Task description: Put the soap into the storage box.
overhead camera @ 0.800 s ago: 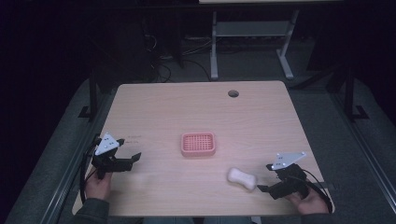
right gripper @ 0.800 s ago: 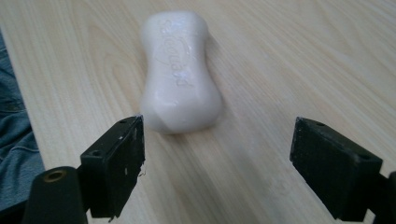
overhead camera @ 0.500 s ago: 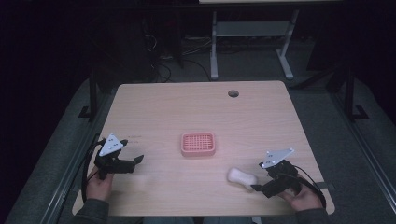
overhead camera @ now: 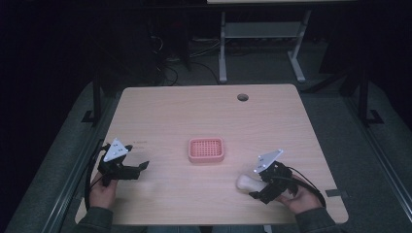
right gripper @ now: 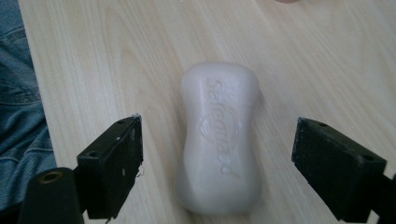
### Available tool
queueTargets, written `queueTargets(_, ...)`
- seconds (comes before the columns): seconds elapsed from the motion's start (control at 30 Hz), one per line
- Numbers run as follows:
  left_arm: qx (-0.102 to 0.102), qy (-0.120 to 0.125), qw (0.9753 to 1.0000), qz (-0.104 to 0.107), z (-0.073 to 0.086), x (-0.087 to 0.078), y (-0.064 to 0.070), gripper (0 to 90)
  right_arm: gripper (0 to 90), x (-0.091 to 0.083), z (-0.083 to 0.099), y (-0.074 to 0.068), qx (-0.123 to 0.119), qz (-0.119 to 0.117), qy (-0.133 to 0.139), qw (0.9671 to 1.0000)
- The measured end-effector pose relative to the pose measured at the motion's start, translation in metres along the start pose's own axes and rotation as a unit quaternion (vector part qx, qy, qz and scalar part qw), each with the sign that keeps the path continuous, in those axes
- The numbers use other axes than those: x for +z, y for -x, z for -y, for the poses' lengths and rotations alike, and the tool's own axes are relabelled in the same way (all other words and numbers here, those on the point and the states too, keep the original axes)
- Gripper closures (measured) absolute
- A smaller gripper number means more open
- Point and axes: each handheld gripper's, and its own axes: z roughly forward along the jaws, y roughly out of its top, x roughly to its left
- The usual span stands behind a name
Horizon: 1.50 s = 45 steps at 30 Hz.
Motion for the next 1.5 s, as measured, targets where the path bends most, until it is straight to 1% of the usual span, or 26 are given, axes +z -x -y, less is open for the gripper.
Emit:
queueTargets(0.03, 0.000, 0.000, 1.0000, 0.000, 0.000, 0.000, 0.000, 14.5, 15.4, 0.000, 0.000, 0.000, 0.000, 0.000, 0.000, 1.0000)
queueTargets(0.07, 0.001, 0.000, 1.0000, -0.001, 0.000, -0.001, -0.001, 14.5, 15.6, 0.005, -0.006, 0.000, -0.005, -0.004, -0.012, 0.9999)
queueTargets(0.17, 0.000, 0.002, 1.0000, -0.002, 0.000, -0.001, -0.002, 14.5, 16.9, 0.012, -0.013, 0.001, -0.012, -0.009, -0.029, 0.9995)
queueTargets(0.2, -0.002, 0.003, 1.0000, -0.002, 0.000, -0.001, -0.002, 14.5, 16.9, 0.012, -0.013, 0.001, -0.012, -0.009, -0.029, 0.9995)
queueTargets(0.23, 0.000, 0.000, 1.0000, -0.002, 0.000, -0.001, -0.002, 14.5, 19.5, 0.014, -0.014, 0.001, -0.014, -0.010, -0.033, 0.9993)
queueTargets(0.33, 0.002, -0.001, 1.0000, -0.005, 0.000, 0.000, -0.001, 14.5, 20.1, 0.019, -0.018, 0.002, -0.013, -0.013, -0.045, 0.9988)
queueTargets(0.37, 0.002, -0.002, 1.0000, -0.004, 0.000, 0.000, -0.001, 14.5, 23.1, 0.022, -0.019, 0.002, -0.013, -0.017, -0.054, 0.9983)
queueTargets(0.4, 0.002, -0.002, 1.0000, -0.004, 0.000, 0.000, -0.001, 14.5, 23.1, 0.022, -0.019, 0.002, -0.013, -0.017, -0.054, 0.9983)
queueTargets(0.47, 0.007, -0.006, 0.9999, -0.006, 0.000, 0.000, -0.001, 14.5, 23.5, 0.025, -0.020, 0.002, -0.013, -0.018, -0.062, 0.9979)
queueTargets(0.53, 0.007, -0.011, 0.9999, -0.007, 0.000, 0.002, -0.001, 14.5, 25.2, 0.028, -0.021, 0.001, -0.017, -0.018, -0.071, 0.9972)
queueTargets(0.6, 0.010, -0.014, 0.9998, -0.009, 0.000, 0.002, 0.000, 14.5, 26.5, 0.030, -0.022, 0.001, -0.021, -0.015, -0.075, 0.9968)
queueTargets(0.73, 0.008, -0.010, 0.9999, -0.011, 0.000, 0.001, 0.000, 14.5, 29.6, 0.031, -0.023, 0.003, -0.020, -0.014, -0.080, 0.9965)
queueTargets(0.83, 0.008, -0.012, 0.9998, -0.011, 0.000, 0.001, -0.001, 14.5, 33.4, 0.034, -0.023, 0.004, -0.022, -0.009, -0.090, 0.9956)
queueTargets(0.93, 0.014, -0.015, 0.9998, -0.009, 0.000, 0.002, -0.002, 14.5, 36.6, 0.035, -0.023, 0.005, -0.025, -0.008, -0.096, 0.9950)
queueTargets(1.07, 0.008, -0.018, 0.9998, -0.008, 0.001, 0.004, -0.001, 14.5, 40.5, 0.036, -0.024, 0.005, -0.028, -0.008, -0.103, 0.9943)
queueTargets(1.1, 0.008, -0.018, 0.9998, -0.008, 0.001, 0.004, -0.001, 14.6, 40.5, 0.036, -0.024, 0.005, -0.028, -0.008, -0.103, 0.9943)
queueTargets(1.13, 0.012, -0.018, 0.9997, -0.009, 0.001, 0.003, -0.002, 14.5, 40.6, 0.037, -0.023, 0.006, -0.029, -0.009, -0.106, 0.9938)
queueTargets(1.17, 0.010, -0.018, 0.9997, -0.008, 0.001, 0.003, -0.002, 14.5, 40.7, 0.037, -0.023, 0.006, -0.029, -0.009, -0.106, 0.9939)
queueTargets(1.23, 0.013, -0.018, 0.9997, -0.010, 0.001, 0.002, -0.002, 14.5, 40.7, 0.037, -0.023, 0.007, -0.025, -0.011, -0.107, 0.9938)
queueTargets(1.4, 0.009, -0.016, 0.9998, -0.011, 0.001, 0.002, -0.002, 14.5, 39.8, 0.036, -0.023, 0.008, -0.021, -0.011, -0.112, 0.9934)
queueTargets(1.5, 0.010, -0.015, 0.9998, -0.012, 0.001, 0.001, -0.003, 14.5, 40.0, 0.034, -0.024, 0.008, -0.018, -0.014, -0.115, 0.9931)
